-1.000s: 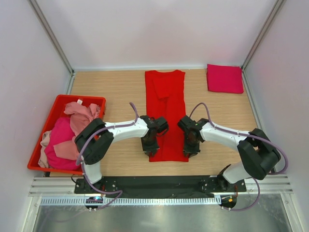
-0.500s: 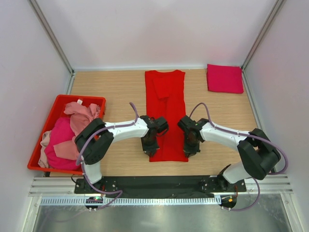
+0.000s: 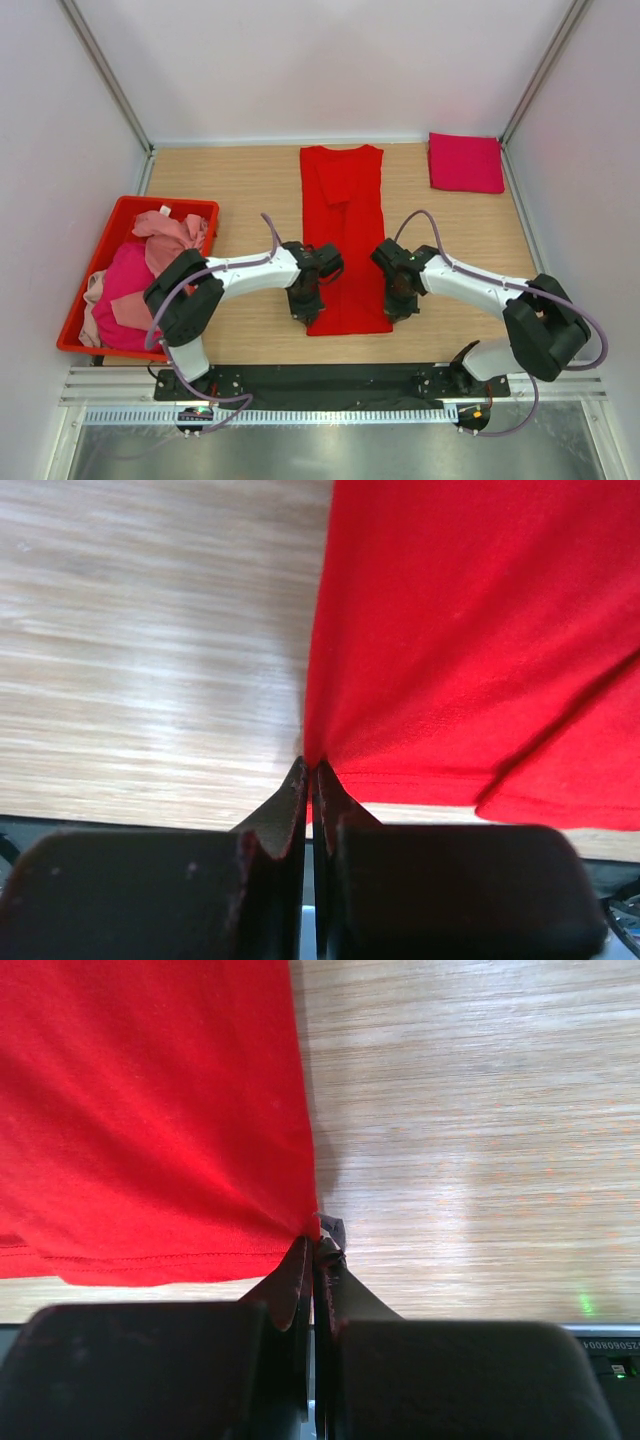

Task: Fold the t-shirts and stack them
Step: Fold the tshirt

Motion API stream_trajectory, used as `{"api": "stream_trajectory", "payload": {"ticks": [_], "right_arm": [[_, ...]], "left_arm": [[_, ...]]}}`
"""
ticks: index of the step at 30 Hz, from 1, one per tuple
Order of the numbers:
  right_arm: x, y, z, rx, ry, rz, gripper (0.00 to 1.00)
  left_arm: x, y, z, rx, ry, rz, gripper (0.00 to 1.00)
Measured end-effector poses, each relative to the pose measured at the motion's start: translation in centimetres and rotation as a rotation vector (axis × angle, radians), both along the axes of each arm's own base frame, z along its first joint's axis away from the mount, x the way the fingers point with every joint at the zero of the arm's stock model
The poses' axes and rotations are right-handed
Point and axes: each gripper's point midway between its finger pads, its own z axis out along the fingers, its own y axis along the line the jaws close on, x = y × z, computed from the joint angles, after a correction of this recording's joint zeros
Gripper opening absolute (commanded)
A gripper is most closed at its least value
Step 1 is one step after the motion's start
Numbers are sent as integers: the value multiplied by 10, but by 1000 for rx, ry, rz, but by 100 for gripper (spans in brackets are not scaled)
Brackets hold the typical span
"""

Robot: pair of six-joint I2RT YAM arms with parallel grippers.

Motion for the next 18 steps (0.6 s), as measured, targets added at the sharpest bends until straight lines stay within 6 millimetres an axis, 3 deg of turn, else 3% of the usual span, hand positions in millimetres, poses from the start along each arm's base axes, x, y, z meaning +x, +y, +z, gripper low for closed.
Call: {"api": "stream_trajectory", "payload": {"ticks": [12, 18], "right_arm": [[-15, -15, -13, 11, 21, -11, 1], [-16, -14, -14, 65, 26, -31, 1]], "left_arm": [[-12, 14, -1, -52, -29, 17, 0], [-14, 15, -1, -89, -46, 25, 0]]}}
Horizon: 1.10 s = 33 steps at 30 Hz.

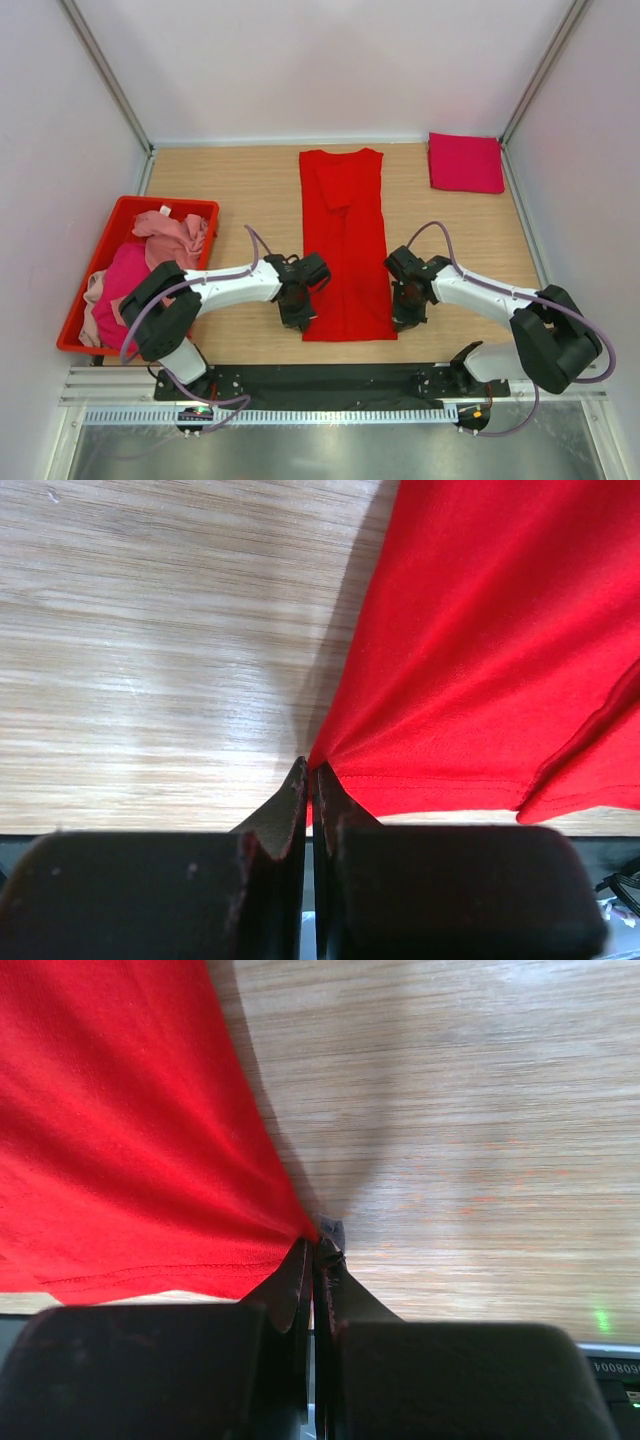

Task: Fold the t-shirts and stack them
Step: Fold the tshirt

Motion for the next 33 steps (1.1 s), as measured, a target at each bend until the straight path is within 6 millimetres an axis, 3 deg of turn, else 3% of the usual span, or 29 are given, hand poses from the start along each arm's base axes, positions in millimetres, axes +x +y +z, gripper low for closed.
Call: {"api": "stream_trajectory", "payload": {"ticks": [5, 9, 11, 14, 17, 24, 33], "right_arm": [[-1, 2, 0, 18, 7, 12, 1], [-1, 2, 0, 21, 4, 19, 1], [-3, 1, 0, 23, 2, 21, 7], [-5, -1, 1, 24, -1, 23, 26], [-10, -5, 2, 14, 7, 36, 35], [-13, -7, 12, 19, 2, 44, 39], [-7, 3, 21, 54, -4, 55, 42]], "left_arm": [[-2, 0, -4, -9, 3, 1, 2], [-2, 1, -5, -13, 1, 3, 17], [-3, 2, -4, -13, 1, 4, 27], [-6, 6, -2, -21, -3, 11, 35], [-8, 9, 5, -43, -18, 16, 41], [-8, -3, 18, -132, -37, -3, 48], [-14, -10, 0, -108, 32, -26, 47]]}}
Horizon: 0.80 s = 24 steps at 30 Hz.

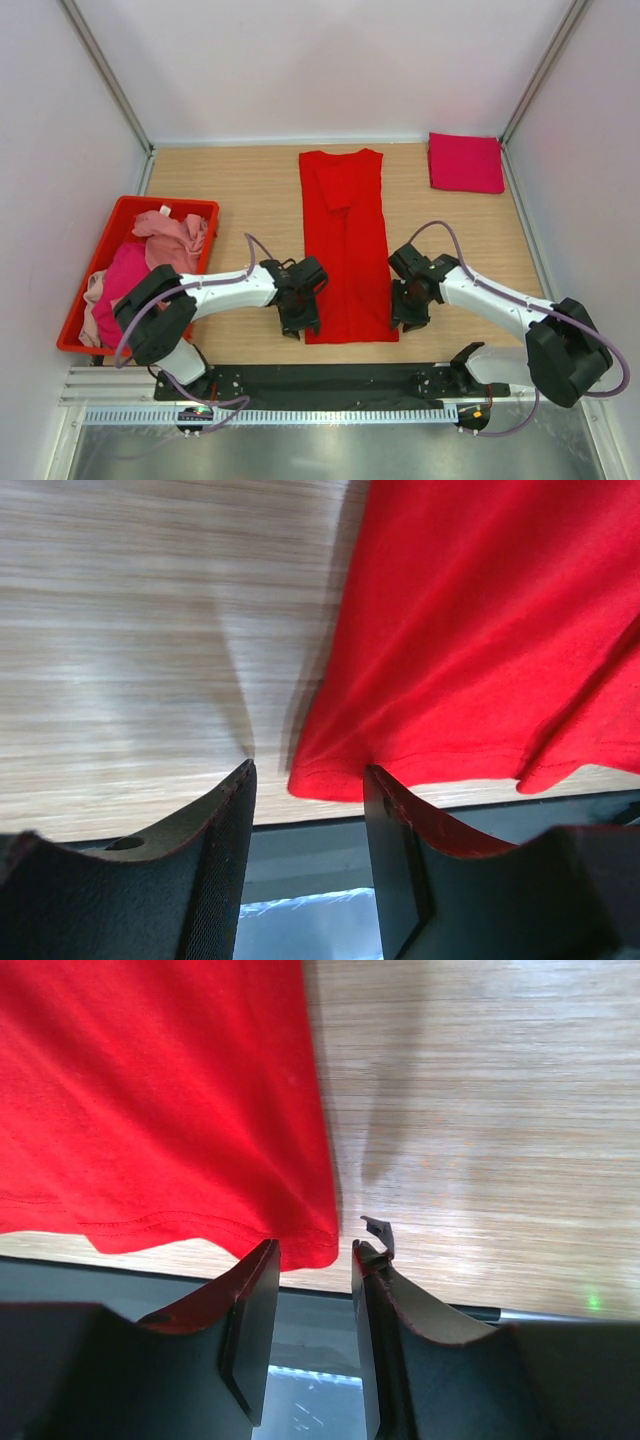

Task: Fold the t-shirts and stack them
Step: Fold the tshirt

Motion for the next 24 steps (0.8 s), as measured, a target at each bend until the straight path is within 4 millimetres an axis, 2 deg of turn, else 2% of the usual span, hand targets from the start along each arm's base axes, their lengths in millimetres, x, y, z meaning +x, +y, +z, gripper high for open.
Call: {"api": "stream_trajectory", "payload": {"ticks": [4, 7, 11, 14, 16, 17, 18, 19, 21, 24], "right_arm": [[0, 3, -2, 5, 15, 13, 45], [-2, 2, -6, -5, 34, 21, 45], [-1, 2, -10, -14, 43, 21, 43], [-1, 1, -13, -20, 40, 20, 40], [0, 0, -16, -27, 43, 18, 33], [0, 0, -17, -29, 44, 17, 28], [0, -1, -18, -31, 46, 16, 24], [0, -1, -20, -31, 48, 11, 13], [0, -2, -21, -27, 49, 1, 3], [1, -3, -21, -25, 51, -16, 1]], "left_arm": [[0, -6, -5, 11, 17, -12, 45], [-1, -9, -6, 12, 25, -15, 39], [-1, -9, -7, 16, 32, -16, 24], [-2, -8, -8, 22, 34, -15, 17], [-2, -8, -8, 23, 34, -15, 12], [-2, -8, -8, 23, 34, -15, 3], [-2, -8, -8, 23, 35, -12, 0], [-2, -8, -8, 22, 35, -14, 0], [-2, -8, -8, 21, 35, -14, 0], [-2, -8, -8, 21, 34, -11, 0]]}}
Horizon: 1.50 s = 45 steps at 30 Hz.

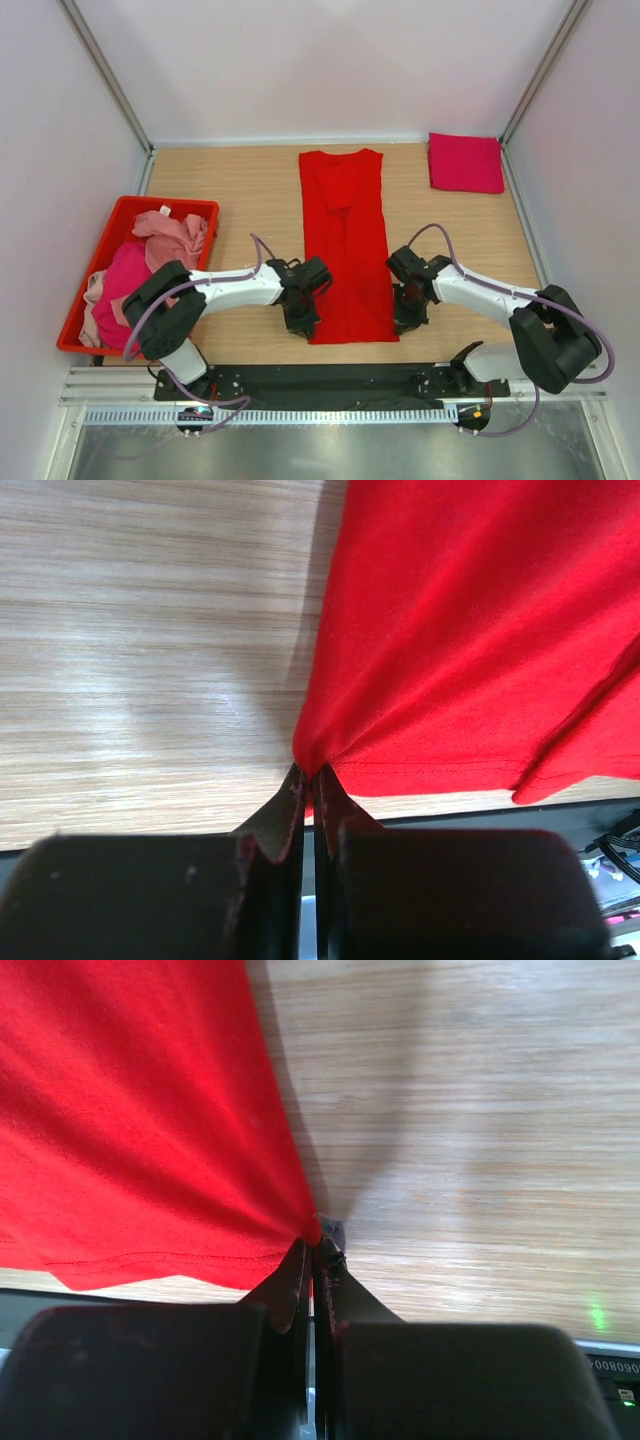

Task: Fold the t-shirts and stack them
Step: Fold the tshirt

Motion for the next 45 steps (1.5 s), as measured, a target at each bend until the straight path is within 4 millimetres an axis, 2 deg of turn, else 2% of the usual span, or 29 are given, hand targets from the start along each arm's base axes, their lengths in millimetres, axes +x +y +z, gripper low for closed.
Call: {"api": "stream_trajectory", "payload": {"ticks": [10, 28, 30, 31, 32, 33, 34, 40, 45], "right_arm": [[-9, -5, 0, 19, -19, -40, 1], [-18, 2, 1, 103, -19, -52, 1], [-18, 2, 2, 108, -21, -51, 5], [-18, 2, 2, 108, -21, -51, 11], [-18, 2, 2, 109, -20, -53, 18], [-18, 2, 2, 108, -20, -57, 31], [-18, 2, 2, 106, -19, -61, 34], [-20, 0, 5, 106, -27, -58, 36], [-24, -1, 4, 112, -19, -57, 36]], "left_arm": [[-6, 10, 0, 0, -5, 29, 0], [-14, 17, 1, -54, -21, 53, 0], [-15, 17, 4, -63, -26, 54, 1], [-15, 17, 4, -65, -28, 56, 12], [-15, 16, 5, -68, -30, 56, 18], [-15, 16, 6, -70, -29, 60, 22], [-15, 17, 6, -70, -29, 63, 31], [-17, 22, 13, -78, -46, 69, 46], [-16, 20, 14, -92, -53, 55, 47]]}}
